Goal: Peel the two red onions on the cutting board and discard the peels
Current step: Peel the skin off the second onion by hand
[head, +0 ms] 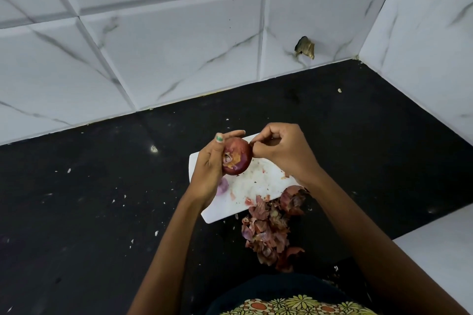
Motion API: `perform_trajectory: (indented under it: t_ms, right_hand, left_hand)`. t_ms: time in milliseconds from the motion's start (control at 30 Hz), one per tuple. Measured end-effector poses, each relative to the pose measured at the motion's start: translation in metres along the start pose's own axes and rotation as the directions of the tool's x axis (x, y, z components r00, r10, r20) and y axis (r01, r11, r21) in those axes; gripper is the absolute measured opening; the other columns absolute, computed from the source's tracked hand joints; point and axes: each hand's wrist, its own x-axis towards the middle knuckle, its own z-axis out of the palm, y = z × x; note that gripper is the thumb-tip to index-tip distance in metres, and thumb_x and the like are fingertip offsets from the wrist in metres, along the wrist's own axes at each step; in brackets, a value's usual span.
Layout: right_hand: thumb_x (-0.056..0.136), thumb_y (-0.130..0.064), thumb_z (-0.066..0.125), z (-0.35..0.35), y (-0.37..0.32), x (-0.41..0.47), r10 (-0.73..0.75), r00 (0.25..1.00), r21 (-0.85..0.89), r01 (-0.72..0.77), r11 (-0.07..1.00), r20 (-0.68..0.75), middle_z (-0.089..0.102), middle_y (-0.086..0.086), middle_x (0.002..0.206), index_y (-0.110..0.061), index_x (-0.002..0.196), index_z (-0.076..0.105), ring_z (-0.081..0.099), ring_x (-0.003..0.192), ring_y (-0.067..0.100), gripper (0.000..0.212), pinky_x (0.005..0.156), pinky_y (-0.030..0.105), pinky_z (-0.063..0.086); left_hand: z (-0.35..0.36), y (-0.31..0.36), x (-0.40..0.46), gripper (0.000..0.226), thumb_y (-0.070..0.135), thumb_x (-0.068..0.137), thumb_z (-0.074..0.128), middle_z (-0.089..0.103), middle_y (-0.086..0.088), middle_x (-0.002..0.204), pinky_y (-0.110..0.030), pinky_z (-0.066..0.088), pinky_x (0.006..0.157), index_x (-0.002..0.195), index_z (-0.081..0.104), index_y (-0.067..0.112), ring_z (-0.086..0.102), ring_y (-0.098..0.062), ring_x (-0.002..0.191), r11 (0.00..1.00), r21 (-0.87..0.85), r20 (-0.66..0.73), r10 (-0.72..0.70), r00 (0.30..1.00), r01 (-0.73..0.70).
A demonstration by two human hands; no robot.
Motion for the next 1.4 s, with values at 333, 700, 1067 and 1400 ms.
perform_trajectory:
  t_ms: [333, 700, 1067, 1400]
  right_hand:
    - [0.073, -0.026, 0.081, 0.005, 0.001, -0.005, -0.055, 0.997, 0.044, 0.053, 0.998, 0.059, 0.071, -0.004, 0.091, -0.013, 0.096, 0.071, 0.070, 0.084, 0.009, 0.028, 0.077, 0.029, 0.058]
    - [0.090, -0.017, 0.064, 0.018, -0.001, -0.007, -0.086, 0.990, 0.009, 0.088, 0.996, -0.116, 0.066, -0.009, 0.082, -0.012, 0.091, 0.066, 0.065, 0.079, 0.004, 0.005, 0.071, 0.025, 0.057]
    - [0.094, -0.007, 0.055, 0.019, 0.010, -0.003, 0.178, 0.960, 0.234, -0.126, 0.964, -0.215, 0.067, 0.008, 0.080, -0.004, 0.096, 0.060, 0.069, 0.060, 0.012, 0.006, 0.056, 0.021, 0.056]
    - [0.089, -0.009, 0.055, 0.022, 0.052, -0.019, 0.366, 0.871, -0.547, -0.141, 0.825, 0.327, 0.071, 0.007, 0.089, -0.002, 0.084, 0.069, 0.062, 0.074, 0.012, 0.016, 0.067, 0.024, 0.046]
  left_hand:
    - [0.001, 0.006, -0.002, 0.054, 0.050, 0.091, 0.030, 0.062, -0.005, 0.115, -0.025, 0.056, 0.074, 0.118, 0.056, 0.012, 0.066, -0.015, 0.103, 1.000, 0.017, 0.041, 0.001, 0.999, -0.001]
    - [0.008, 0.011, -0.002, 0.030, 0.036, 0.096, 0.042, 0.056, 0.002, 0.112, -0.027, 0.056, 0.070, 0.117, 0.053, 0.017, 0.062, -0.018, 0.103, 0.997, 0.073, -0.035, 0.034, 0.999, -0.031]
    - [0.007, 0.016, -0.005, 0.024, 0.029, 0.101, 0.041, 0.057, -0.005, 0.120, -0.025, 0.054, 0.063, 0.116, 0.059, 0.021, 0.060, -0.026, 0.110, 0.986, -0.142, -0.115, -0.104, 0.988, 0.088]
    - [0.013, 0.025, -0.004, 0.018, 0.029, 0.100, 0.044, 0.056, 0.000, 0.109, -0.023, 0.054, 0.064, 0.110, 0.058, 0.023, 0.057, -0.014, 0.093, 0.928, -0.339, -0.080, -0.193, 0.978, 0.155]
